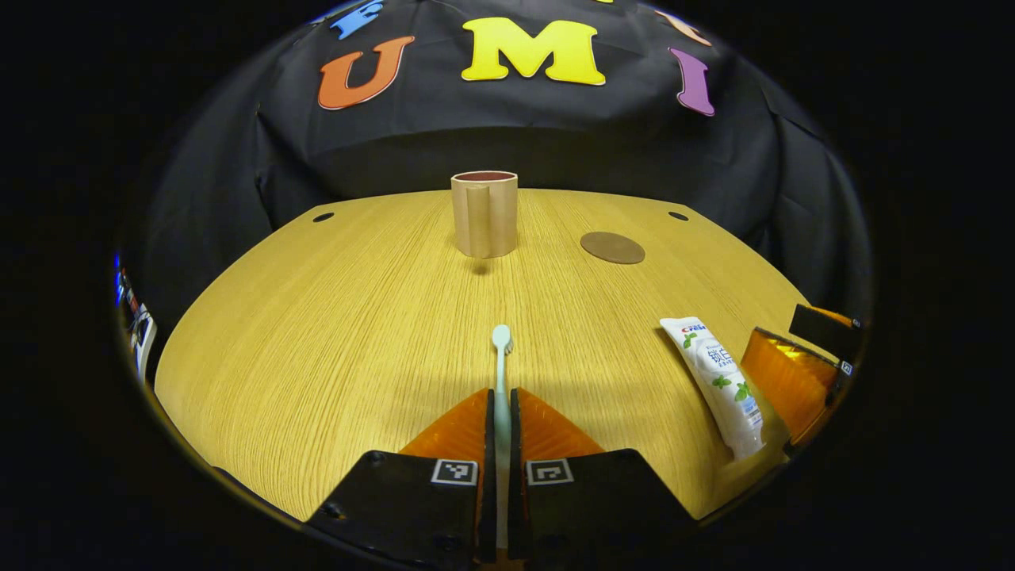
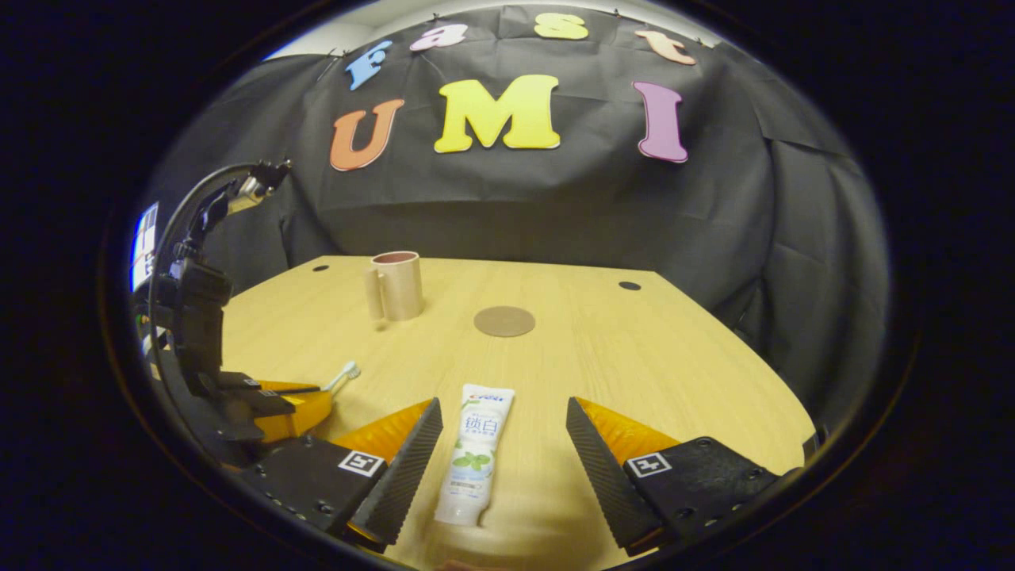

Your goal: Put the toothbrush and toothpaste on the desktop into the cup, then pick up the cup and place it on the coaster on the desktop.

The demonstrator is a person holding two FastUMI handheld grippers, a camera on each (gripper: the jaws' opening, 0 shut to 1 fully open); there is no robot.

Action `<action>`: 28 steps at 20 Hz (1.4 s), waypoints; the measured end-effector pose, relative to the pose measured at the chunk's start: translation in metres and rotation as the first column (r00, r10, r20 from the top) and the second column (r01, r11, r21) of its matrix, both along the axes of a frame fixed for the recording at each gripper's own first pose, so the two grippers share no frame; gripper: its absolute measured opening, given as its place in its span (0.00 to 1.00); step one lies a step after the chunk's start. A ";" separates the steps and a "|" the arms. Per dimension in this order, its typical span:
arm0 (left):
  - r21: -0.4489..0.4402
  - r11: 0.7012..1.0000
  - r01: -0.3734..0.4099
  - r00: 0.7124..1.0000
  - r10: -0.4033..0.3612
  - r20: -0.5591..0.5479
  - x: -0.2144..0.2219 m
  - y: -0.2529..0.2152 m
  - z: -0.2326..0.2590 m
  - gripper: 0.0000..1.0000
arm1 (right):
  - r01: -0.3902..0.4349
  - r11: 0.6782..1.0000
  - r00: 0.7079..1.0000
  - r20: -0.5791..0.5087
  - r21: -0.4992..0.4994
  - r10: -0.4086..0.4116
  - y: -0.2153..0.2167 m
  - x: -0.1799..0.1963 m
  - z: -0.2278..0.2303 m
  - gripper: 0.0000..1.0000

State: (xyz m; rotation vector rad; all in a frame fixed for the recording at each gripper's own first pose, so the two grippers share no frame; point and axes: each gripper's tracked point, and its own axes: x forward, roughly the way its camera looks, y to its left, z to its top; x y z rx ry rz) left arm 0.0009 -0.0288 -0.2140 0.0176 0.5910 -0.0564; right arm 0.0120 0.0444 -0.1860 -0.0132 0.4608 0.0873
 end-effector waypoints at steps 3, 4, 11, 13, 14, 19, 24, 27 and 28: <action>-0.025 1.000 -0.005 0.999 0.006 0.037 0.000 0.002 0.006 0.07 | -0.006 1.000 0.999 -0.045 0.008 0.007 0.004 0.002 -0.013 0.98; -0.036 0.999 -0.007 0.998 0.009 0.054 0.000 0.004 0.012 0.08 | -0.005 1.000 0.998 -0.061 0.006 0.006 0.005 0.005 -0.017 0.95; -0.043 0.999 -0.014 0.981 0.022 0.192 0.001 0.015 0.061 0.07 | -0.005 1.000 0.988 -0.154 0.005 0.005 0.017 0.008 -0.047 0.83; -0.043 0.999 -0.010 0.975 0.020 0.221 0.002 0.016 0.071 0.07 | -0.007 1.000 0.985 -0.172 0.004 0.008 0.018 0.007 -0.052 0.75; -0.042 0.999 -0.012 0.971 0.022 0.240 0.004 0.017 0.078 0.07 | -0.006 1.000 0.983 -0.182 0.016 0.009 0.019 0.006 -0.054 0.72; -0.046 0.999 -0.001 0.950 0.015 0.312 0.015 0.019 0.108 0.07 | -0.010 0.998 0.979 -0.201 0.056 0.021 0.020 0.008 -0.056 0.52; -0.030 1.000 -0.010 0.935 0.020 0.354 0.037 0.021 0.139 0.07 | -0.057 0.996 0.976 -0.207 0.064 0.069 0.021 0.010 -0.056 0.40; -0.040 0.999 0.002 0.926 0.013 0.378 0.052 0.020 0.151 0.07 | -0.062 0.997 0.979 -0.194 0.039 0.068 0.018 0.013 -0.056 0.29; -0.043 0.999 0.007 0.923 0.011 0.385 0.057 0.021 0.155 0.07 | -0.070 0.997 0.979 -0.190 0.032 0.075 0.018 0.015 -0.055 0.27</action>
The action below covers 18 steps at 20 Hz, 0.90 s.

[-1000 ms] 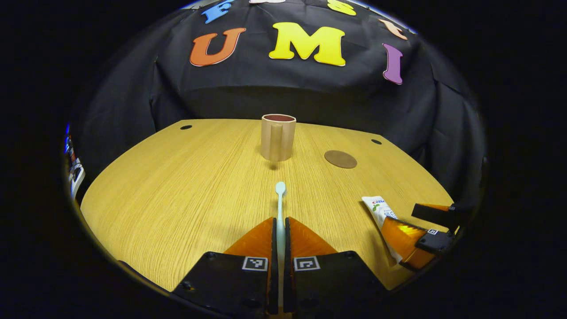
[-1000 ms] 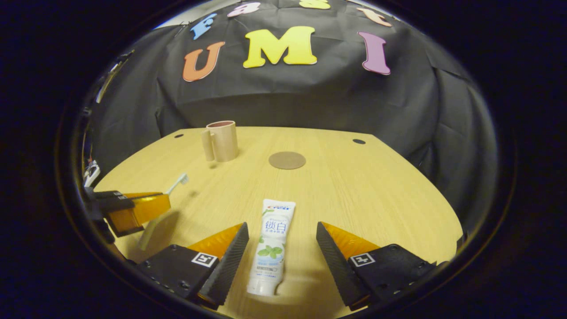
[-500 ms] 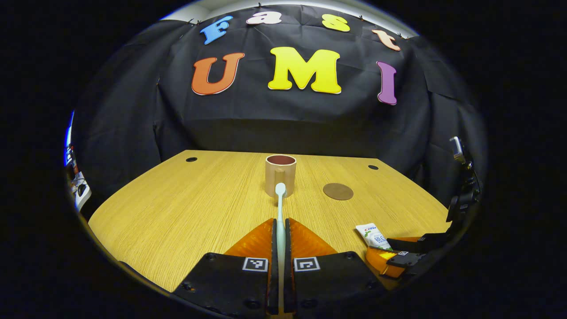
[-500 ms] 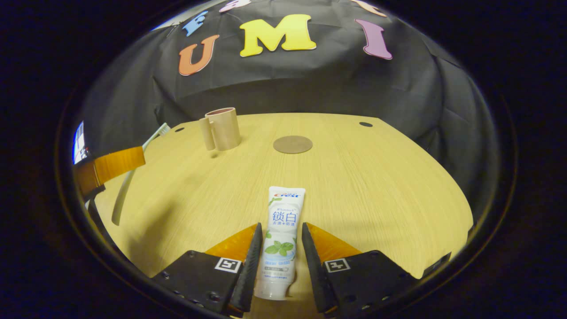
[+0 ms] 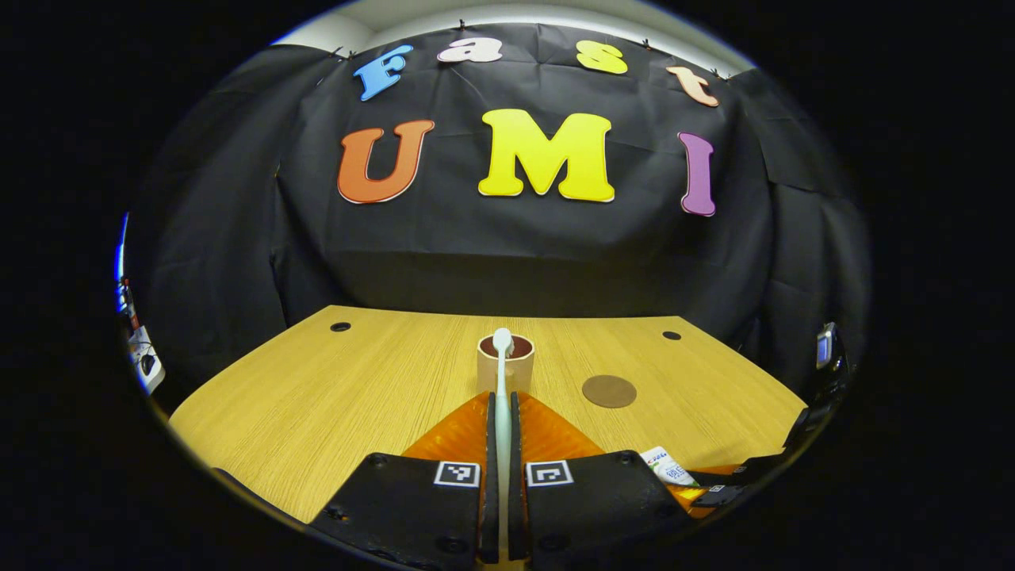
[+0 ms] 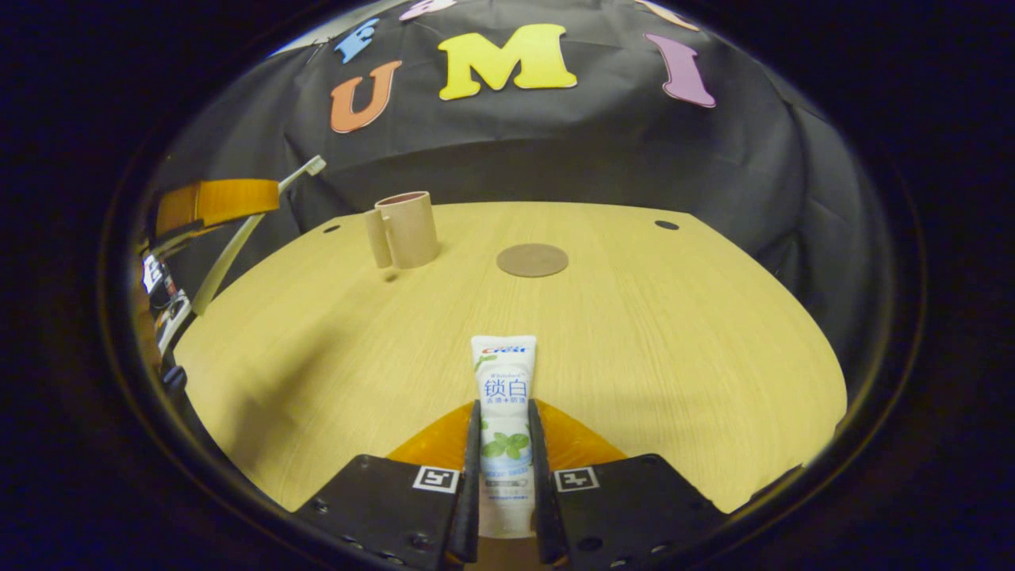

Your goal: Put the toothbrush and toothpaste on the desktop into the cup, then pick up the cup and place it on the coaster on the desktop.

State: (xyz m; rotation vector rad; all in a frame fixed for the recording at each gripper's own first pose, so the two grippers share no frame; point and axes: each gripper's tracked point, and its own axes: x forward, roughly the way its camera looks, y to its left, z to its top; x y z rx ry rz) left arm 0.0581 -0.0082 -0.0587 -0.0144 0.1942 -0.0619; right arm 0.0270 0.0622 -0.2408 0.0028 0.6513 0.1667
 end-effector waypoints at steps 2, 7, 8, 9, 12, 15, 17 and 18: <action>0.004 1.000 0.000 1.000 0.000 0.014 0.012 0.000 0.009 0.07 | -0.010 1.000 1.000 -0.003 0.020 0.010 -0.001 0.005 0.003 0.27; 0.000 1.000 0.003 1.000 -0.003 0.025 0.049 0.002 0.022 0.07 | -0.026 0.998 0.999 0.037 0.059 0.024 -0.004 0.021 0.025 0.28; -0.003 1.000 0.004 1.000 -0.003 0.029 0.057 0.000 0.026 0.07 | -0.037 0.997 0.999 0.039 0.066 0.034 -0.002 0.023 0.030 0.28; -0.005 1.000 0.002 0.999 -0.002 0.034 0.066 -0.001 0.029 0.07 | -0.050 0.996 0.998 0.041 0.075 0.047 -0.001 0.025 0.033 0.29; -0.003 1.000 0.004 0.999 -0.004 0.046 0.086 -0.003 0.031 0.07 | -0.069 0.994 0.996 0.065 0.087 0.064 0.002 0.032 0.043 0.29; -0.014 1.000 0.011 0.999 -0.011 0.053 0.109 -0.007 0.031 0.07 | -0.090 0.990 0.994 0.076 0.104 0.082 0.005 0.036 0.046 0.28; -0.024 1.000 0.016 0.999 -0.015 0.049 0.126 -0.011 0.031 0.07 | -0.105 0.987 0.993 0.066 0.120 0.097 0.010 0.036 0.043 0.30; -0.031 0.999 0.020 0.998 -0.018 0.054 0.132 -0.012 0.033 0.07 | -0.114 0.985 0.992 0.067 0.128 0.106 0.012 0.037 0.042 0.29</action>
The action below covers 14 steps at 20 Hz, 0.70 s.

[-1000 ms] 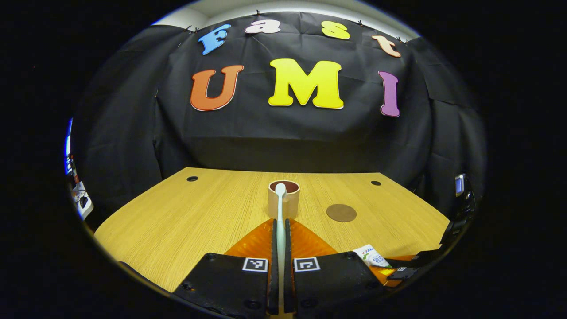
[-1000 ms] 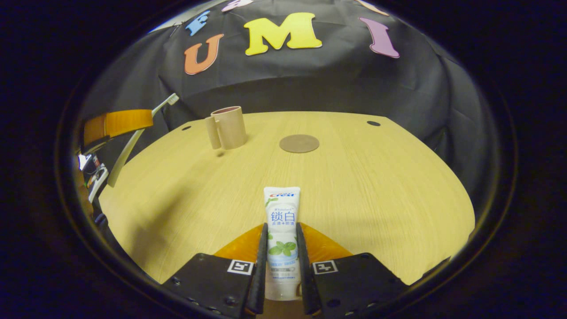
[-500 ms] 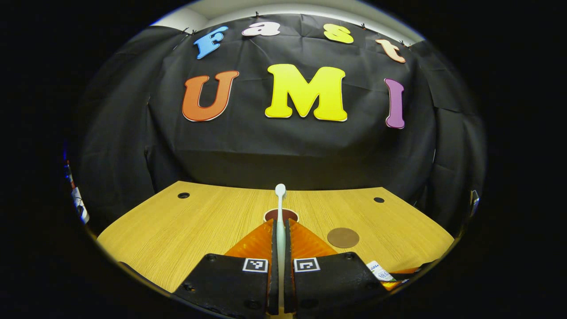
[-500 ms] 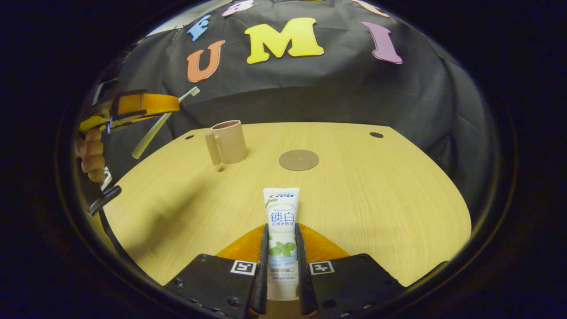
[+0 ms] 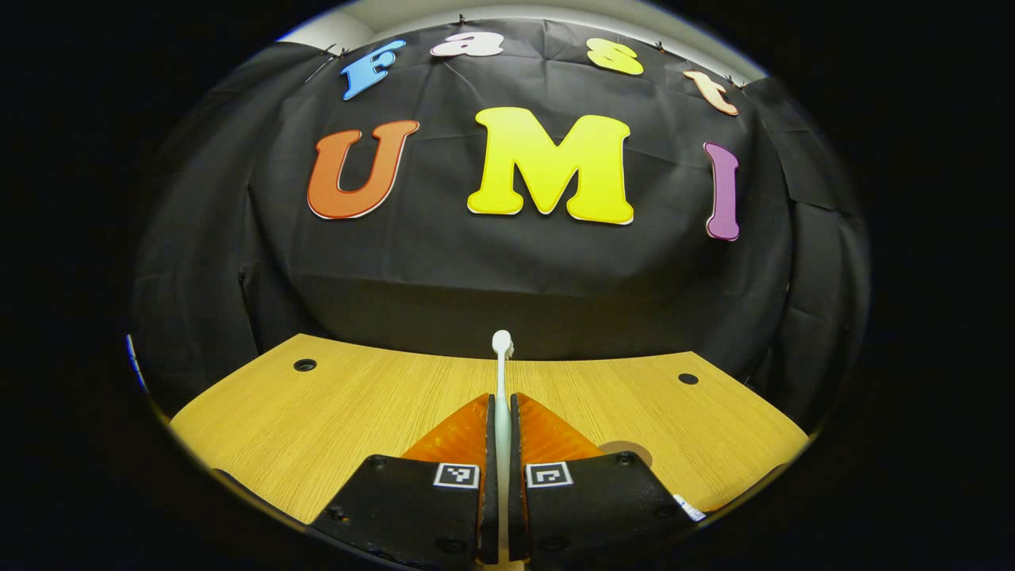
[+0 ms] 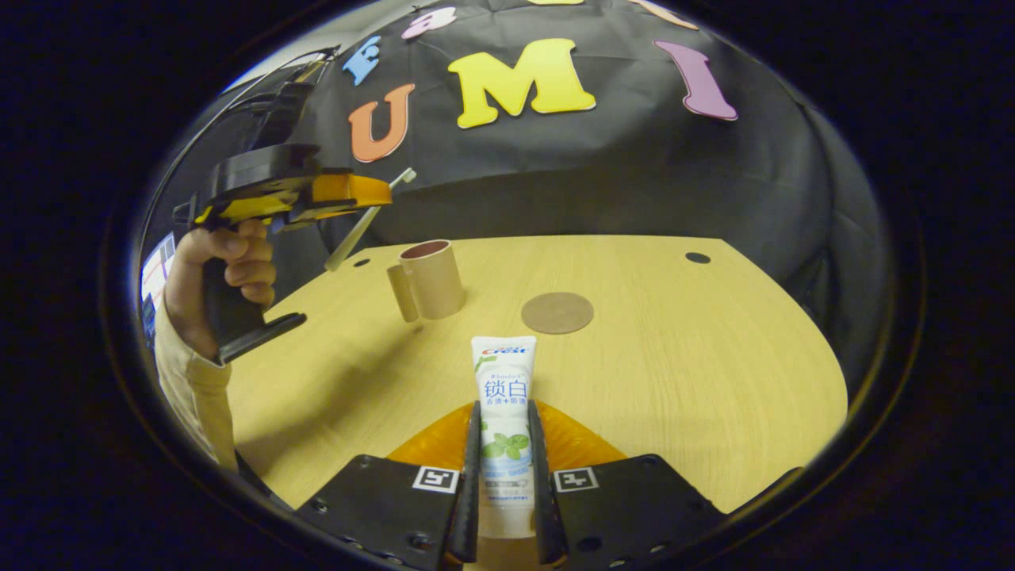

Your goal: Put the toothbrush and toothpaste on the desktop into the cup, then pick up the cup and place it on the coaster on the desktop.

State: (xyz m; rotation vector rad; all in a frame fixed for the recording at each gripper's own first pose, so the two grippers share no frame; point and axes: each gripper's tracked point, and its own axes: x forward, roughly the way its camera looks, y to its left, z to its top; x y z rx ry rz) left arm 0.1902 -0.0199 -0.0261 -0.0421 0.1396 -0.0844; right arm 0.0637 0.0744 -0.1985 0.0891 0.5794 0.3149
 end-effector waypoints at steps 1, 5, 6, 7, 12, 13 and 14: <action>-0.004 1.000 0.002 1.000 -0.002 0.012 0.008 0.000 0.003 0.07 | -0.012 1.000 1.000 0.002 0.010 0.012 0.004 0.001 -0.001 0.31; 0.000 1.000 -0.006 0.997 0.006 0.078 0.039 0.003 0.016 0.07 | -0.061 0.998 0.998 0.001 0.016 0.061 0.018 0.002 -0.009 0.29; 0.000 1.000 -0.011 0.996 0.011 0.086 0.045 0.005 0.017 0.07 | -0.073 0.997 0.997 0.002 0.018 0.073 0.021 0.001 -0.009 0.29; -0.006 1.000 -0.011 0.996 0.012 0.083 0.051 0.006 0.015 0.07 | -0.082 0.996 0.997 0.004 0.022 0.082 0.023 0.002 -0.010 0.28; -0.013 0.999 -0.035 0.992 0.036 0.122 0.070 0.010 0.013 0.08 | -0.091 0.996 0.996 0.023 0.009 0.091 0.026 0.002 -0.010 0.29; -0.019 0.999 -0.038 0.990 0.040 0.137 0.074 0.011 0.015 0.08 | -0.097 0.995 0.995 0.025 0.013 0.097 0.028 0.003 -0.009 0.28; -0.022 0.999 -0.032 0.989 0.034 0.141 0.078 0.008 0.013 0.08 | -0.101 0.995 0.994 0.032 0.013 0.101 0.029 0.004 -0.008 0.28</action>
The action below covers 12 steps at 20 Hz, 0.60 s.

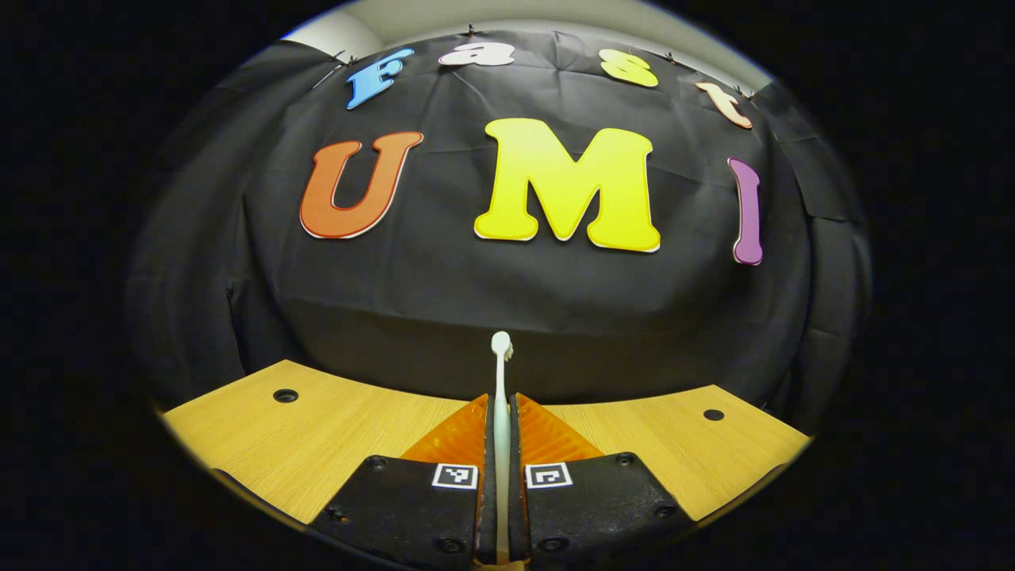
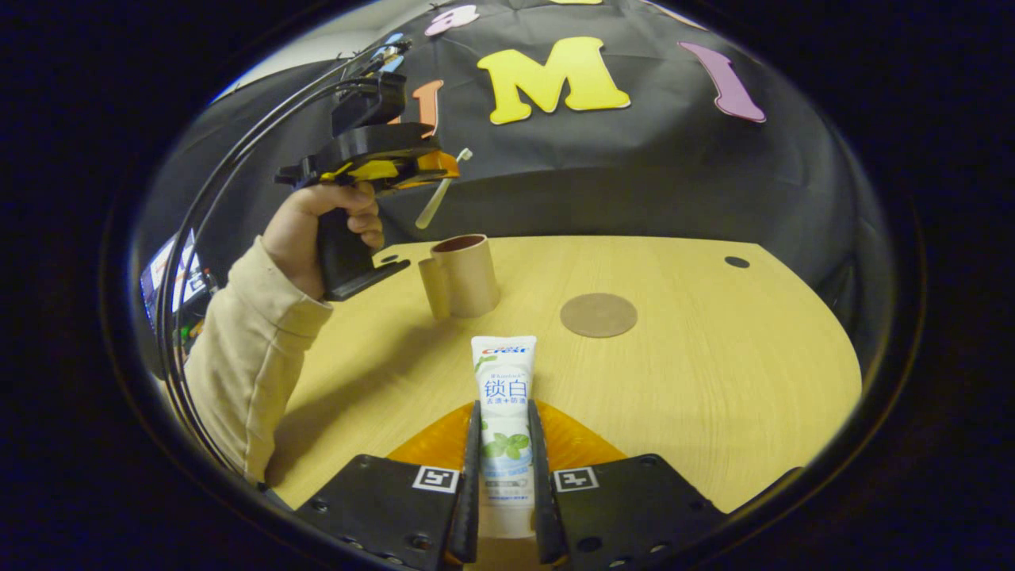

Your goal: Put the toothbrush and toothpaste on the desktop into the cup, then pick up the cup and place it on the coaster on the desktop.

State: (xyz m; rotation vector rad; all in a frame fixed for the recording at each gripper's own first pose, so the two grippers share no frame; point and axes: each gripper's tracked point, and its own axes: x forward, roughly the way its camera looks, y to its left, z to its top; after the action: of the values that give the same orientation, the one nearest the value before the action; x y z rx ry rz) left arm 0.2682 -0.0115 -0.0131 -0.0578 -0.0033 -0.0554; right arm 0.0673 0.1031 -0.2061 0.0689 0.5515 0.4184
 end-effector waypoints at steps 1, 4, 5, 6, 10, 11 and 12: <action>0.005 1.000 -0.001 1.000 0.001 -0.004 0.003 -0.001 -0.004 0.08 | -0.002 1.000 1.000 0.006 -0.003 0.002 0.000 0.000 0.002 0.28; -0.002 1.000 -0.008 0.999 0.008 -0.035 0.007 0.001 -0.017 0.08 | -0.004 1.000 1.000 0.004 0.007 0.004 0.001 0.003 0.000 0.29; -0.008 1.000 -0.010 0.999 0.010 -0.036 0.006 0.001 -0.018 0.08 | -0.003 1.000 1.000 0.003 0.010 0.003 0.000 0.004 0.000 0.28; -0.012 1.000 -0.007 0.999 0.006 -0.033 0.007 0.001 -0.017 0.09 | -0.001 1.000 1.000 0.003 0.005 0.001 0.000 0.005 -0.001 0.28; -0.003 1.000 -0.014 1.000 0.014 -0.011 0.008 0.003 -0.013 0.10 | -0.003 1.000 1.000 -0.006 -0.004 0.003 -0.001 0.001 -0.005 0.29; -0.002 1.000 -0.012 1.000 0.012 -0.015 0.009 0.002 -0.013 0.10 | -0.002 1.000 1.000 -0.010 -0.006 0.002 -0.001 -0.001 -0.007 0.29; 0.001 1.000 -0.010 1.000 0.010 -0.021 0.010 0.001 -0.015 0.10 | 0.000 1.000 1.000 -0.011 -0.007 0.000 -0.002 -0.001 -0.007 0.29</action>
State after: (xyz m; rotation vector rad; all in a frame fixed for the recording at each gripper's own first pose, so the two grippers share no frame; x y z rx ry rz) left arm 0.2777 -0.0107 -0.0283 -0.0570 0.0178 -0.0451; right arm 0.0664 0.1016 -0.2132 0.0643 0.5640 0.4158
